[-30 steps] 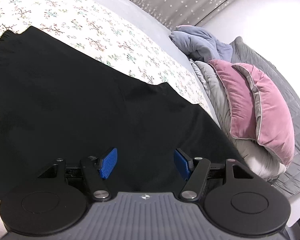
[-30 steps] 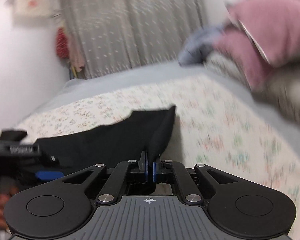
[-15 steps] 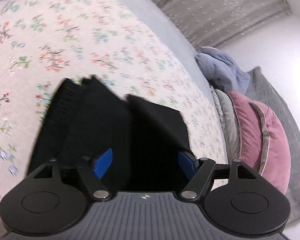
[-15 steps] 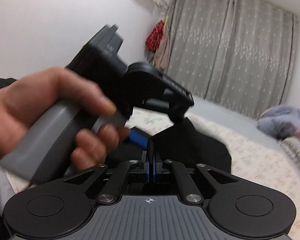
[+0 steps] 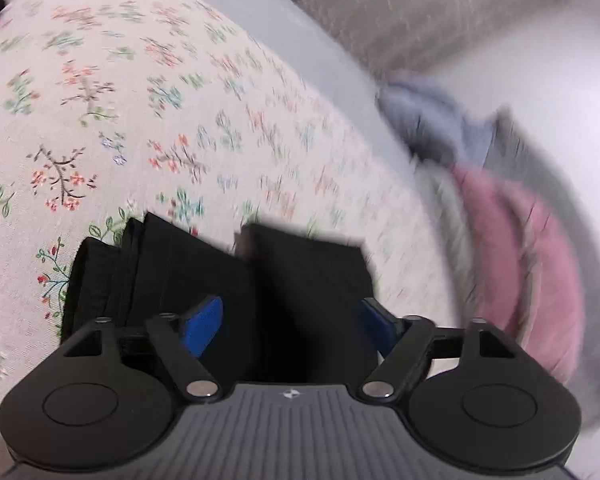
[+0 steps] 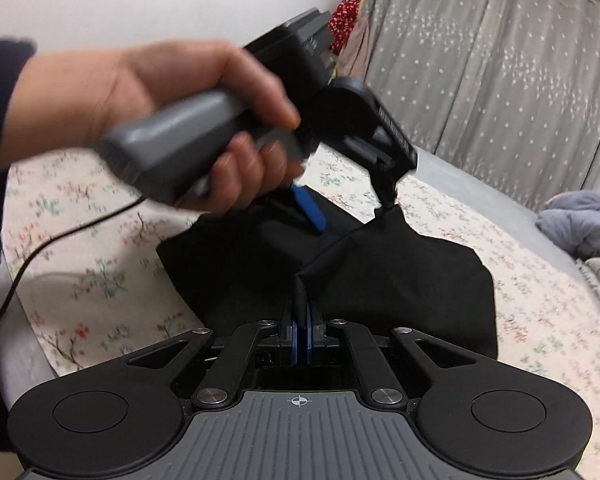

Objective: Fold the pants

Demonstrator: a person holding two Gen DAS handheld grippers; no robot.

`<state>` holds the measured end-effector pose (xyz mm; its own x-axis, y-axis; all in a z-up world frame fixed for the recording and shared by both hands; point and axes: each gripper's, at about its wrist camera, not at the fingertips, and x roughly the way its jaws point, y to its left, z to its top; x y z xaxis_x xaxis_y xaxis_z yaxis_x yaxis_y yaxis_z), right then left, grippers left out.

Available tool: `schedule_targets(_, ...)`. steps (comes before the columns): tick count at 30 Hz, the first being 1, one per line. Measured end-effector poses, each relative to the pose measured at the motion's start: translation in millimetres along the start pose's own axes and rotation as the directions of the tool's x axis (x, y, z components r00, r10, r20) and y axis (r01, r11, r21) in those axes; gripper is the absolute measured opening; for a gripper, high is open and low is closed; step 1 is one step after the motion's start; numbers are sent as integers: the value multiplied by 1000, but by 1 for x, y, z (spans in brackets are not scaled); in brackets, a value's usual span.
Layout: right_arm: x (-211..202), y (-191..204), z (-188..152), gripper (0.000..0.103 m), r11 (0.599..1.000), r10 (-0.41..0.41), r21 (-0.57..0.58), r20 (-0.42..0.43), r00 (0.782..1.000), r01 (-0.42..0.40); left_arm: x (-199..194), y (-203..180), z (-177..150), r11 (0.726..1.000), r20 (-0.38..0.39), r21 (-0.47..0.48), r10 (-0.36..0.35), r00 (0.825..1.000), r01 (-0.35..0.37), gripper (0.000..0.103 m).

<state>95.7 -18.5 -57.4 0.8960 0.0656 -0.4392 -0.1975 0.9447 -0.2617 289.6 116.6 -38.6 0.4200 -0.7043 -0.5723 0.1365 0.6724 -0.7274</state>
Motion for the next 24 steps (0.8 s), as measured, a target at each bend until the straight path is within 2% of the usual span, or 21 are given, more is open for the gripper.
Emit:
schedule_targets(2, 2, 2, 0, 6, 1000, -1, 9, 2, 1000, 1, 7, 3, 1, 999, -3, -51, -7, 1000, 7, 96)
schedule_targets(5, 4, 5, -2, 6, 998, 4, 65, 0, 1000, -4, 22, -5, -8, 997, -69, 44, 59, 996, -56, 97)
schedule_targets(10, 5, 11, -4, 6, 999, 7, 52, 3, 1000, -7, 41, -20, -16, 983, -84, 162, 104, 991, -89, 96)
schedule_targets(12, 0, 14, -6, 6, 999, 5, 36, 3, 1000, -5, 48, -25, -16, 969, -67, 212, 145, 987, -128, 82)
schedule_targets(13, -6, 20, -6, 6, 1000, 1, 22, 4, 1000, -1, 54, -27, -16, 961, -73, 235, 169, 983, -147, 69)
schedule_targets(14, -7, 21, -5, 6, 1000, 0, 9, 4, 1000, 0, 58, -28, -14, 958, -82, 248, 169, 982, -144, 51)
schedule_targets(15, -8, 22, -5, 6, 1000, 1, 3, 4, 1000, -1, 59, -26, -13, 958, -88, 252, 163, 983, -136, 40)
schedule_targets(16, -8, 22, -5, 6, 1000, 7, 4, 3, 1000, -7, 58, -25, -11, 960, -83, 247, 157, 984, -133, 24)
schedule_targets(19, -14, 21, -4, 6, 1000, -8, 7, 24, 1000, 7, 49, -23, -5, 959, -57, 265, 121, 991, -101, 17)
schedule_targets(24, -22, 16, 12, 6, 999, -23, 40, 64, 998, 21, 23, -42, 0, 927, 28, 366, 73, 997, -78, 16)
